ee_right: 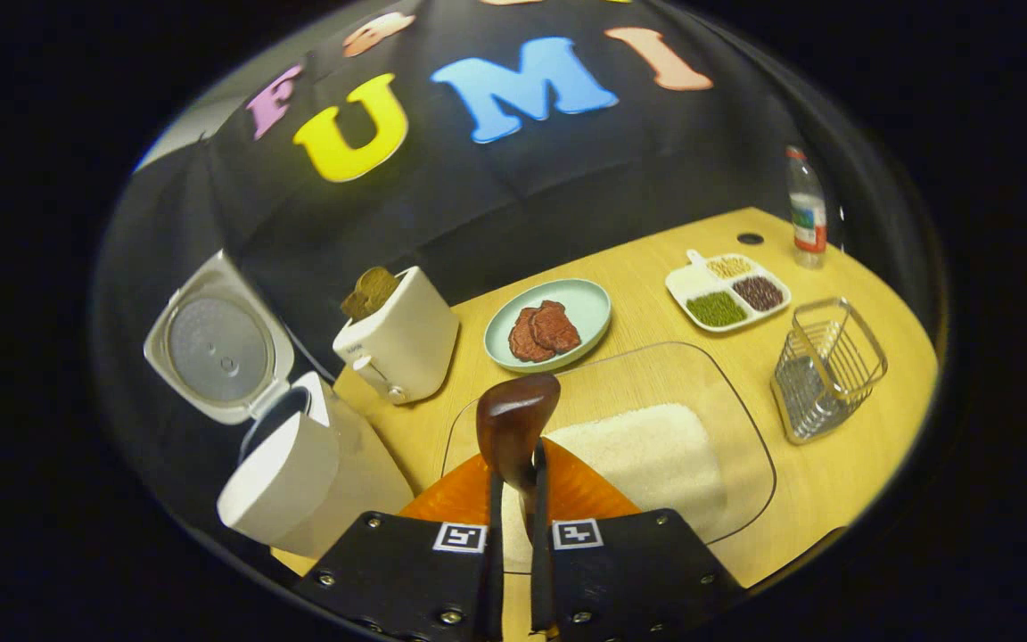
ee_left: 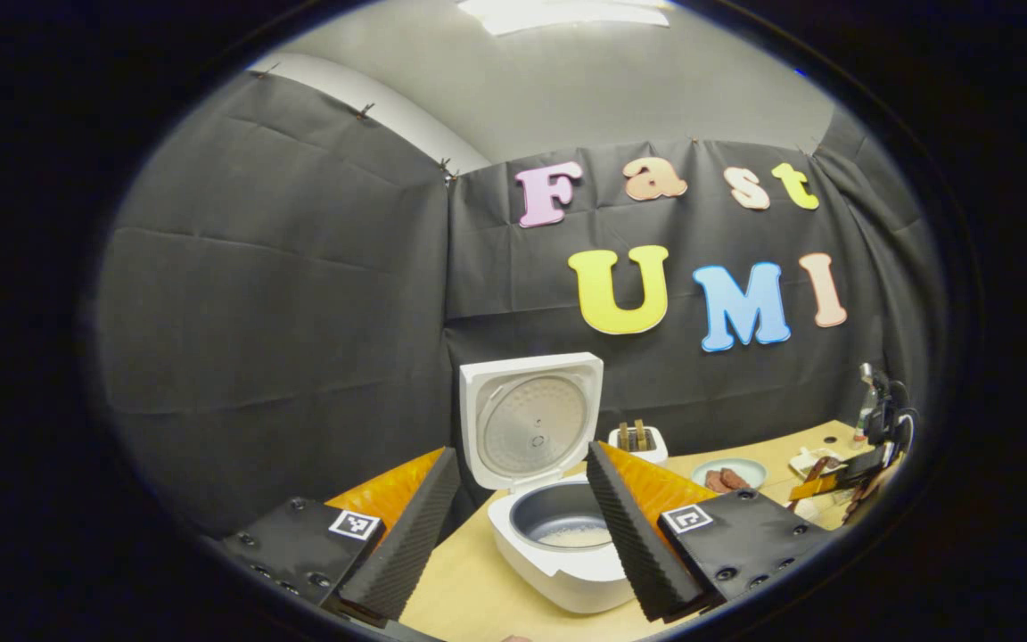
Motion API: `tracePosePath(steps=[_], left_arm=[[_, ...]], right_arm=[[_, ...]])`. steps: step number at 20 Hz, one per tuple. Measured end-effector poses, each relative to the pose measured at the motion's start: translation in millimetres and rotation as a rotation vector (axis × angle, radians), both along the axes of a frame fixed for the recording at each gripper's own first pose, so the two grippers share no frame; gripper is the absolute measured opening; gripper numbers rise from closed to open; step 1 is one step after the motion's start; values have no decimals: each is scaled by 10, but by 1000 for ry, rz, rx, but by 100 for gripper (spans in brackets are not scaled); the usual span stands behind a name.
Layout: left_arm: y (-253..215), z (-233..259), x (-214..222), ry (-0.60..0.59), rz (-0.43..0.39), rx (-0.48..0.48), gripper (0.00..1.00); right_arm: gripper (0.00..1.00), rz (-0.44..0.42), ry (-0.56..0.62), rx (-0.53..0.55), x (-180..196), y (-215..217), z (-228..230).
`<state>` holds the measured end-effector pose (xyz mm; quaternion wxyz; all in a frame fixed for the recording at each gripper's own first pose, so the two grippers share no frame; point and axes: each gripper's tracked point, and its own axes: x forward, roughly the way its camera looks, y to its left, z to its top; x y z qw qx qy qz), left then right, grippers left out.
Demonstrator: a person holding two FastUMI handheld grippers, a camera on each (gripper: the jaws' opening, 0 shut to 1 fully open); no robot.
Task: Close the left gripper, press the button to open the rice cooker; take a wooden spoon from the chopstick holder with the right hand, scoop a spoonful of rice and pour it into the rice cooker, then put the wooden spoon back into the chopstick holder.
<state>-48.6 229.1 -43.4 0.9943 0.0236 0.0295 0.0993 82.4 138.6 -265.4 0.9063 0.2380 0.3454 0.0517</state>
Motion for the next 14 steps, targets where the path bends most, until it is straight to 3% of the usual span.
tracePosePath(steps=[1,4,5,6,14], left_arm=[[-23,6,13,-1,-5,2,99],[-110,58,40,-7,-23,18,99],[-145,84,42,-8,-29,23,93],[-186,101,60,-9,-34,27,99],[-435,199,59,-32,-57,39,99]], right_arm=[[13,-41,19,56,-1,-104,-17],[13,-134,46,197,-48,-341,-18],[13,-155,42,232,-58,-408,-6],[12,-170,38,263,-56,-466,12],[12,-206,-8,433,22,-673,335]])
